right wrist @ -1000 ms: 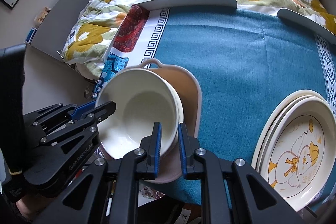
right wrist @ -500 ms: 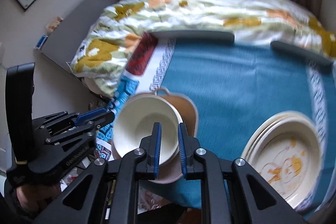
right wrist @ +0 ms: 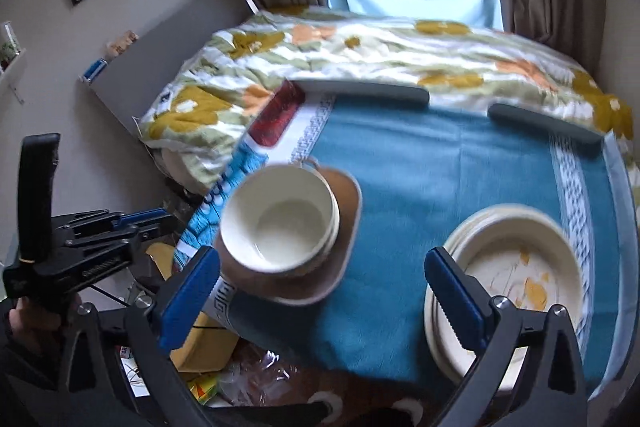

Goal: Organize plates and bowls
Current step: 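Move both tools to the pink bowl rim and grip it, then lift the pink bowl stack with both tools and carry it over the plate stack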

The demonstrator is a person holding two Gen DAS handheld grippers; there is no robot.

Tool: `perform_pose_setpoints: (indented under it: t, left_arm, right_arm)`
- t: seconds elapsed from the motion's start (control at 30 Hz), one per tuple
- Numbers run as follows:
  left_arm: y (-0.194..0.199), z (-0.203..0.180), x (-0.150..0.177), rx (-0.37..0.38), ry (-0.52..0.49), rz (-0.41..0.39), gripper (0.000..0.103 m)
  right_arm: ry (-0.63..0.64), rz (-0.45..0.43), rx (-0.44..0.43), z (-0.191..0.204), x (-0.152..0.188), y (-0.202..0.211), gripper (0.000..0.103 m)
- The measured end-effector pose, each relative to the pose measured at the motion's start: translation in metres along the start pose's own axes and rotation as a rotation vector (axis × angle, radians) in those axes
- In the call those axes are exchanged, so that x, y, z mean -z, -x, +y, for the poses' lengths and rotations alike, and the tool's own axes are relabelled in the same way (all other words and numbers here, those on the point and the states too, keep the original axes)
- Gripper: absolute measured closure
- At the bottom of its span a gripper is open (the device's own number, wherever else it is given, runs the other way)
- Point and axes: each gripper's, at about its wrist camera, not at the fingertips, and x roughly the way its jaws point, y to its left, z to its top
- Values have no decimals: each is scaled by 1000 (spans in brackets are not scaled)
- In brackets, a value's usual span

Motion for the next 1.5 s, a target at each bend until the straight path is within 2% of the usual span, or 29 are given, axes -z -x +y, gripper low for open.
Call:
perform_pose_setpoints:
  t: [0.2,0.27,0.3,0.33,0.37,0.43,0.63,0.83,0.93,1.03,1.07,1.13,1.17,1.23,1.27,1.33,1.37,1.43,1.5]
  left_arm:
    - [-16,0,9,25,-6,38,88]
    - [-24,-2,10,32,-6,60,80]
    - [-27,-3,9,32,-4,66,55]
    - [-30,-3,8,35,2,72,8]
    - [-32,-3,7,46,9,71,1]
    - [-32,-4,4,50,22,63,1]
    - [-52,-1,2,-85,-12,151,1]
    - [-63,7,-1,-44,19,171,1]
    - [-70,4,-6,-81,-29,189,1]
    - [-77,2,-11,-76,-48,215,4]
    - [-79,2,-12,-68,-51,221,6]
    - [-86,0,-14,-59,-64,238,21]
    - [-91,-2,-15,-57,-73,250,24]
    - [-100,-4,-15,-39,-80,266,29]
    - [-105,-5,-14,-27,-81,270,32]
    - [-111,-7,-13,-14,-81,266,43]
    - [-112,-7,-13,-3,-77,257,45]
    - [-118,-7,-13,39,-64,246,62]
    - [-125,-8,-12,66,-57,248,67]
  right_arm:
    - [5,31,50,-1,12,-13,1]
    - [22,45,76,-2,12,-18,1]
    - [27,52,87,-3,13,-20,1]
    - [31,66,98,-4,13,-24,1]
    - [32,79,104,-7,13,-27,1]
    - [34,120,120,-12,13,-34,1]
    - [30,239,132,-22,5,-54,1]
    - [97,295,201,-19,2,-71,1]
    - [93,325,200,-21,-1,-80,1]
    - [129,352,200,-18,-4,-89,3]
    - [139,359,199,-16,-5,-92,4]
    - [154,385,196,-15,-6,-101,13]
    - [160,403,192,-15,-6,-107,17]
    - [169,428,181,-16,-4,-117,30]
    - [168,434,167,-17,-3,-122,33]
    - [152,435,125,-18,-1,-128,43]
    - [151,435,112,-18,0,-132,44]
    - [151,427,96,-18,2,-137,49]
    - [147,425,70,-19,5,-143,56]
